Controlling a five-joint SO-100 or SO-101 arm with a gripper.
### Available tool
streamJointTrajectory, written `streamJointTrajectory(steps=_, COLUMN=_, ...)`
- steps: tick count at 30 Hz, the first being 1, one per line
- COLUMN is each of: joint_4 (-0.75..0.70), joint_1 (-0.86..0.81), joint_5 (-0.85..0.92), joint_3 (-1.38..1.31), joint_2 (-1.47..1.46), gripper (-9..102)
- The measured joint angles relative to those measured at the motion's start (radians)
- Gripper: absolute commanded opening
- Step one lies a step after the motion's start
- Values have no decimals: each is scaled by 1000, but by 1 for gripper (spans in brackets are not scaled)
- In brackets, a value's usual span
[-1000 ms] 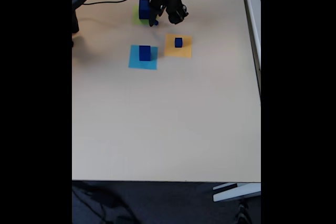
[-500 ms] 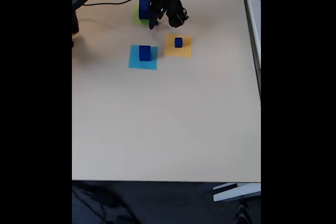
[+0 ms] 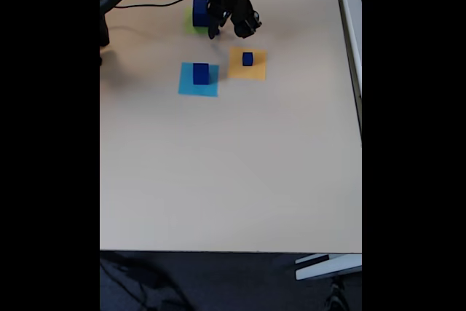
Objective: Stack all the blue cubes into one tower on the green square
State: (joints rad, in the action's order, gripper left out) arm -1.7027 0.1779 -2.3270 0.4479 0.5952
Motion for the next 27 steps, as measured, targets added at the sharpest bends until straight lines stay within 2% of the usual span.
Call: streamJointTrajectory(steps=27, joint_4=0, joint_1=0, joint_5=49, joint_3=0, joint_2=0, gripper=18)
